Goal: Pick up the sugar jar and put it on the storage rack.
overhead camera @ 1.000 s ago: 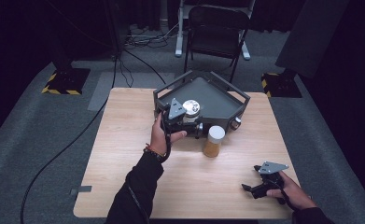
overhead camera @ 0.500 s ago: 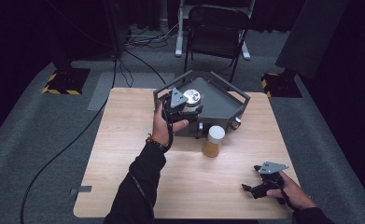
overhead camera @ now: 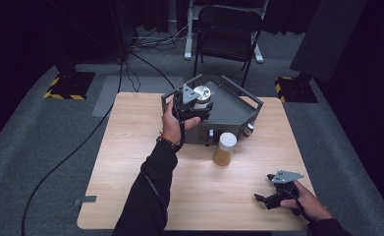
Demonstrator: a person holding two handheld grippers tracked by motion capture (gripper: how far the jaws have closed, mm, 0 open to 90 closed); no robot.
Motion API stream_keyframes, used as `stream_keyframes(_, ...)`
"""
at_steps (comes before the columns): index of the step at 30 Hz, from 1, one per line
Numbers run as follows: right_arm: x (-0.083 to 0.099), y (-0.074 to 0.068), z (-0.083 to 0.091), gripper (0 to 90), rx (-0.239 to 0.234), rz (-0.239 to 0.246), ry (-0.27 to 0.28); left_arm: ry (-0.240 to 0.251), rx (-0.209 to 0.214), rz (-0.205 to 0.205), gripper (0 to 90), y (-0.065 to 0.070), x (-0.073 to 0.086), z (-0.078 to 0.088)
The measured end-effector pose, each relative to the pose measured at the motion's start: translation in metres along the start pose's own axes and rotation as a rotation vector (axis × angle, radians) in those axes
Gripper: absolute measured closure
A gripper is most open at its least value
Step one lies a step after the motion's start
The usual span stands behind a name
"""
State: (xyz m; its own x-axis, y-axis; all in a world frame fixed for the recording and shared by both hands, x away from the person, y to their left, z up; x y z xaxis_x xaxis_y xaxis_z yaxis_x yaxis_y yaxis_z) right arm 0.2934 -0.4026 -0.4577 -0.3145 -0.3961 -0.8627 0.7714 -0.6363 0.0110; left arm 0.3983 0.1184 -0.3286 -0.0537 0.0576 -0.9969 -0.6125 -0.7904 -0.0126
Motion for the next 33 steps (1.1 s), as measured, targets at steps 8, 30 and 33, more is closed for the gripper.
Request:
stream_keyframes(8, 0.0, 0.0, 0.0, 0.0, 0.0, 0.0, -0.001, -0.032, -0.04, -0.01, 30.2, -0.004, 0.001, -0.015)
stream_keyframes(30, 0.0, 0.0, 0.0, 0.0, -0.001, 0.0, 0.0, -0.101, -0.121, 0.032, 30.2, -0.007, 0.021, -0.036)
stream_keyframes(33, 0.0, 0.0, 0.0, 0.0, -0.001, 0.0, 0.0, -0.112, -0.125, 0.02, 30.1, -0.005, 0.023, -0.038)
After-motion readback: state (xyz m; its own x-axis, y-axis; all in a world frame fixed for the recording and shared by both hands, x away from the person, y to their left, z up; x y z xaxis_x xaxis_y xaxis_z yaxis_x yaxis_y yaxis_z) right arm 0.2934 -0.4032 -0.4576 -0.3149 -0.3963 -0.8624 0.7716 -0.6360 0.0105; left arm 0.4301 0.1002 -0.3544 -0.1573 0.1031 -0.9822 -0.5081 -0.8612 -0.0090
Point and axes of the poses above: each handheld gripper's, and its own axes: z roughly backward along the jaws, x roughly out of its underside, y roughly to its right, the point moved 1 cm from there along -z, roughly forward along the jaws, and after that the axes turned 14 degrees about y, right-handed, at the moved point
